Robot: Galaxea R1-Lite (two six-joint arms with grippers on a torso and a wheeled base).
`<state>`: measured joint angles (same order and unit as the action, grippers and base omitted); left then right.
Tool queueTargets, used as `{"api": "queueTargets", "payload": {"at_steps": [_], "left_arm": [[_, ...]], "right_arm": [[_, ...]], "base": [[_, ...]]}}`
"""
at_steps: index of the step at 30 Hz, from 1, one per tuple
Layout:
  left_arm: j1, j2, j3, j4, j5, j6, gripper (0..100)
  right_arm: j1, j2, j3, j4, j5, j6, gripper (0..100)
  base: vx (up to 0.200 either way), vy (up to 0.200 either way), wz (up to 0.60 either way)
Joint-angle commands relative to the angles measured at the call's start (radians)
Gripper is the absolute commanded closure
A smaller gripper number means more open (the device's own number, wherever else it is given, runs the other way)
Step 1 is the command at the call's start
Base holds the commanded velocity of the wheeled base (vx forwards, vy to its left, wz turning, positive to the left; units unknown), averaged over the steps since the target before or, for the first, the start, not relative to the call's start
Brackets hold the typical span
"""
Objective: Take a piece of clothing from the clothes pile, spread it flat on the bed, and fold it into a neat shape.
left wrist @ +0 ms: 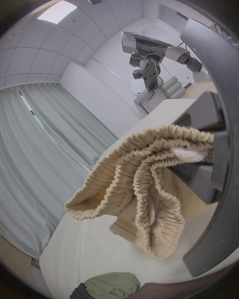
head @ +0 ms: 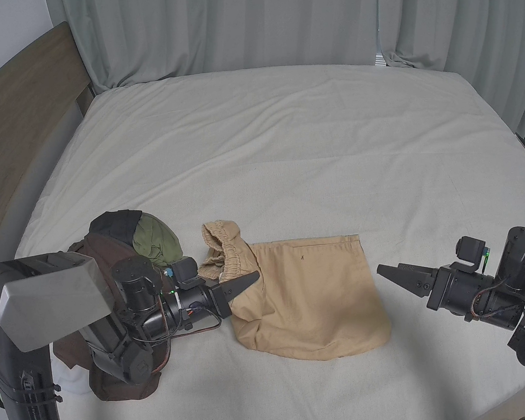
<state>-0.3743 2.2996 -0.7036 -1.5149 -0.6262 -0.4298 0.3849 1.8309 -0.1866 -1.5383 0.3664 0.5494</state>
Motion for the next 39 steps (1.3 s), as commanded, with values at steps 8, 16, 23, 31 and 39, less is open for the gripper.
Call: {"api": "queueTargets", "payload": {"at_steps": [8,16,23,31,39], "left_arm": [[-0.06,0.08,-0.074,0.004,0.0,-0.001,100],[-0.097,0.097,-0.128,0.007,0.002,-0.047,100],[-0.126,0.101,-0.151,0.024,0.003,-0.061,100],[-0.157,0.138,-0.212,0.055,0.005,-0.064,100],[-0.181,0.198,-0.244,0.048,0.005,-0.064,100]], "right_arm": [[-0.001,-0.001,-0.001,0.0,0.0,0.0,0],[-0.003,-0.001,-0.002,0.0,0.0,0.0,0],[-0.004,-0.001,-0.005,0.0,0.0,0.0,0],[-0.008,-0.005,-0.017,-0.002,0.0,0.001,0],[-0.009,-0.012,-0.022,-0.002,0.0,0.0,0]], "base": [[0.0,0.0,0.0],[0.0,0.0,0.0],[0.0,0.0,0.0],[0.0,0.0,0.0],[0.0,0.0,0.0]]}}
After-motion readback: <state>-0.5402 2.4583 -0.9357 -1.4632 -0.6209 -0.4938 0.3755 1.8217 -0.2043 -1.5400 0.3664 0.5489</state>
